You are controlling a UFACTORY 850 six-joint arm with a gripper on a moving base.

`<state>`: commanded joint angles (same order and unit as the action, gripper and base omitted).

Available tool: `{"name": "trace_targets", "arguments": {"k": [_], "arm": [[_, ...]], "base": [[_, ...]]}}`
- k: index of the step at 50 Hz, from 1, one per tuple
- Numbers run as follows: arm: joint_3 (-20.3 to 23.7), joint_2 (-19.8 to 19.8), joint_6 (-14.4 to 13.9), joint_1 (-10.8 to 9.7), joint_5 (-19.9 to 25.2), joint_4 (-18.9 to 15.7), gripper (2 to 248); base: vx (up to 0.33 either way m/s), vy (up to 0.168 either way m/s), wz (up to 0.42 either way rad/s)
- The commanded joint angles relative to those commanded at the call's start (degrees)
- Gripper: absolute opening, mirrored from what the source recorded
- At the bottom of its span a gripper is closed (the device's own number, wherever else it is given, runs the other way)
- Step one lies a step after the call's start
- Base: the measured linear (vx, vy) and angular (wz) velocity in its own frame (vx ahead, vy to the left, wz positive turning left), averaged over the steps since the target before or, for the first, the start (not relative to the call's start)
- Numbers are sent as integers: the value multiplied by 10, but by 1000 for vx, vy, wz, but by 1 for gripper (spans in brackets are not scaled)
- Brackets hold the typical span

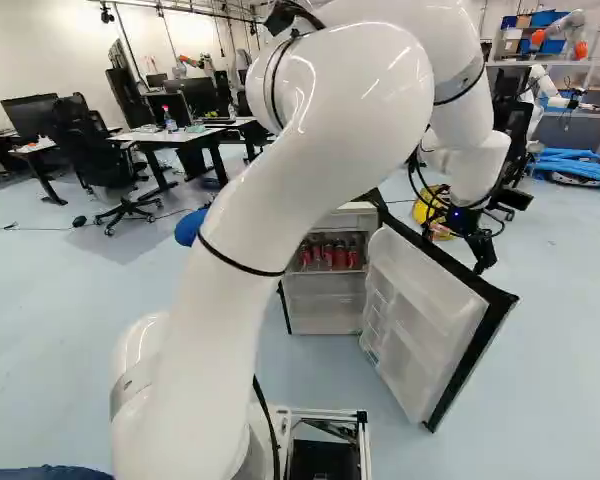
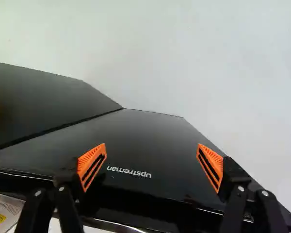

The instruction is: Grab a drink from the fridge

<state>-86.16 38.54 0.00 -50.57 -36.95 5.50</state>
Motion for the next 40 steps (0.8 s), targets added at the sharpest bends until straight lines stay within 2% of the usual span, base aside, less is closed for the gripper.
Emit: {"name": "trace_targets", "arguments": {"k": [40], "arm": [[67,-44,0,13,0,0,247]], "base": [[0,0,0]]}}
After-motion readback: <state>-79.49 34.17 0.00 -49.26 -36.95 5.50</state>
